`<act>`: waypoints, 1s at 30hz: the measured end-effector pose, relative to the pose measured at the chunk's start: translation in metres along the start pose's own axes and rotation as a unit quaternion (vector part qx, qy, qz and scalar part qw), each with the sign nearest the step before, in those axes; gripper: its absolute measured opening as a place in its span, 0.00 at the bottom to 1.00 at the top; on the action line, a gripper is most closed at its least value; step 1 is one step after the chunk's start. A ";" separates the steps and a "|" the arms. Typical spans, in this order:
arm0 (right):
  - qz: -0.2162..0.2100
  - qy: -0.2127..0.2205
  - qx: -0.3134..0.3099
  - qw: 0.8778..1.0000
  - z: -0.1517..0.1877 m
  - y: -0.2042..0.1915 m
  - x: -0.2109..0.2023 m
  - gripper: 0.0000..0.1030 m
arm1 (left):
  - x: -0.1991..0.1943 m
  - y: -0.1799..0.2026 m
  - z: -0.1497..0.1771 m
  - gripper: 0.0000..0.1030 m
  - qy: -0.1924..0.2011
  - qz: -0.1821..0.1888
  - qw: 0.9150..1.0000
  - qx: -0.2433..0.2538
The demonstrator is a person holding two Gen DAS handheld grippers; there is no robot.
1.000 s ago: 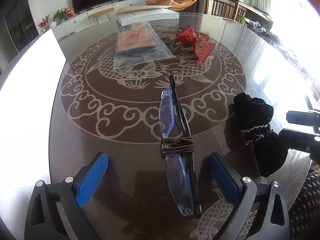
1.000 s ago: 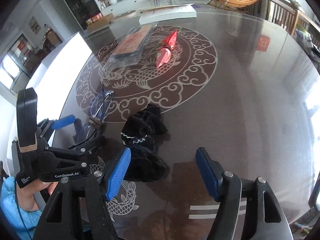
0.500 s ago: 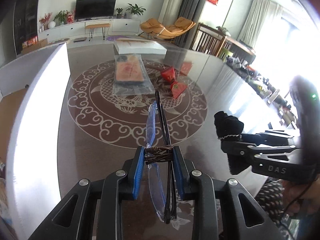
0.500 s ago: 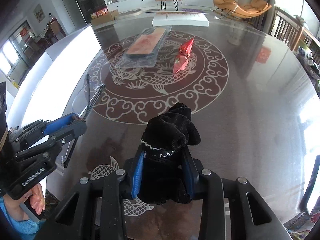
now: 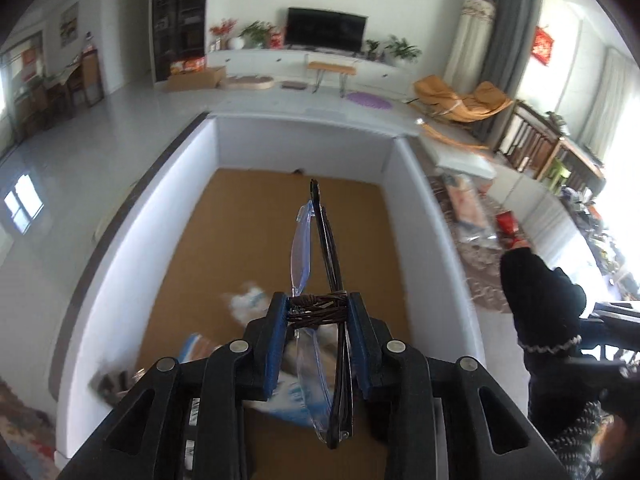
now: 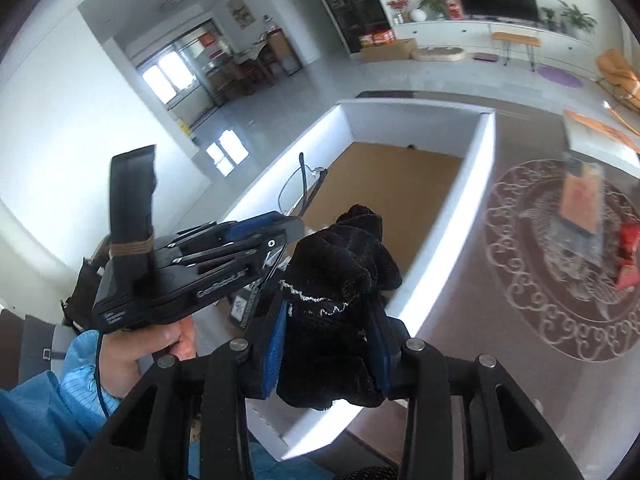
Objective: Organize objects
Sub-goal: 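Carry the eyeglasses and velvet pouch into the white organizer box and release both, then withdraw both open grippers back over the table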
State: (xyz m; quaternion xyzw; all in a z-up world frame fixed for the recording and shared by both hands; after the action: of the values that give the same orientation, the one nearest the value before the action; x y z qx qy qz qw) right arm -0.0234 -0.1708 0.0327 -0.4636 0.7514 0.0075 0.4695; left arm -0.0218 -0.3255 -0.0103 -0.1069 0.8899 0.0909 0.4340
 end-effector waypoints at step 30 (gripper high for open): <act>0.395 0.078 0.255 0.879 0.151 0.340 -0.086 0.90 | 0.071 0.287 0.066 0.93 -0.029 0.115 0.984 0.131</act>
State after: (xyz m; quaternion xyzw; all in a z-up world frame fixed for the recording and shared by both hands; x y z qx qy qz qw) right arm -0.1459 0.1496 -0.1342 0.0084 0.8821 -0.0352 0.4696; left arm -0.0920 -0.0406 -0.0874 0.0568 0.8873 0.0259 0.4569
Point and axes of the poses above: each gripper's, at about its wrist camera, not at the fingertips, and x roughly the way its jaws point, y to its right, z to its underside, the point moved 8 cm from there along x, roughly the way its jaws point, and after that the axes turned 2 degrees about -z, right-handed, at the moved point
